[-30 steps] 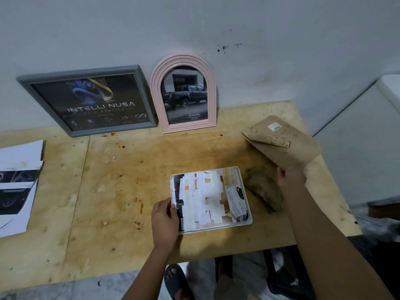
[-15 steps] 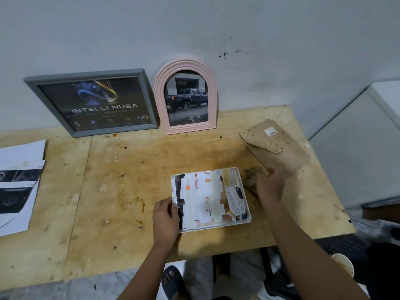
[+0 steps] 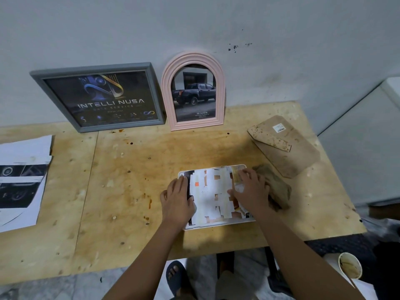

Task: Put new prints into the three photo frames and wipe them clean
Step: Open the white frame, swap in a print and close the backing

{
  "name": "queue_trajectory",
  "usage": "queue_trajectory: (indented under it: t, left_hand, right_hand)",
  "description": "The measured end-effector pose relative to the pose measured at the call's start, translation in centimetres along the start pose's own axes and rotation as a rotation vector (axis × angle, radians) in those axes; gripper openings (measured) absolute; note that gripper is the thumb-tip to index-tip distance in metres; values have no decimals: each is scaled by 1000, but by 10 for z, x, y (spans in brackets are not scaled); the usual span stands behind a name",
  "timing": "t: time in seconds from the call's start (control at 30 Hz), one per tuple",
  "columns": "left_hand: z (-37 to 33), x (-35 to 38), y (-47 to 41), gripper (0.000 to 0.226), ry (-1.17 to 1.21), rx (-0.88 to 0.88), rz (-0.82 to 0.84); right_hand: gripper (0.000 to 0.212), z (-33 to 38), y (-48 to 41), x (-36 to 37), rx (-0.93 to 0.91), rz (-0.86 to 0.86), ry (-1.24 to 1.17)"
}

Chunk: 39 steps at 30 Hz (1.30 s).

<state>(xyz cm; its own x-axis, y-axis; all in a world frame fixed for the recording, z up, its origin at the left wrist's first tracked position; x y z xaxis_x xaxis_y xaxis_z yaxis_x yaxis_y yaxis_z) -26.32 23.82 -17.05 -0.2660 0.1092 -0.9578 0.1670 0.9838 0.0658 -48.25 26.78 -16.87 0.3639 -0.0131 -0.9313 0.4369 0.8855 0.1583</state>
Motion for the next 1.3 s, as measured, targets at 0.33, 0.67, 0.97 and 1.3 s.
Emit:
queue_trajectory:
  t: [0.33, 0.67, 0.97, 1.3]
  left_hand:
    - [-6, -6, -7, 68, 230, -13, -135]
    - [22, -13, -11, 19, 1036, -352, -56]
    - [126, -36, 14, 23, 1162, -914, -600]
    - [252, -95, 4, 33, 1273, -1052, -869]
  right_hand:
    - [33, 4, 0, -6, 41, -172, -372]
    - [12, 36, -19, -3, 254, 186, -935]
    - [31, 102, 26, 43, 5, 72, -600]
    - [58, 157, 63, 79, -15, -162, -62]
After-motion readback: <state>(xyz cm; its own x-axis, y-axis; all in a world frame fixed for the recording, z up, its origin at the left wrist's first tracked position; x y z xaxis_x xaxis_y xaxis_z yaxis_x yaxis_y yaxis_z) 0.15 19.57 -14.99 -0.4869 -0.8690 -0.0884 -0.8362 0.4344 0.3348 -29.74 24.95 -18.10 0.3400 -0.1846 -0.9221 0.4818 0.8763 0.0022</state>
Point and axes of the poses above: each hand's wrist, its own y-axis away from the middle knuckle, its own x-axis out of the palm, z = x × y, the point moved 5 cm from there along -y, towards the middle knuckle, and after that the axes turned 10 degrees about -z, right-handed, at the moved point
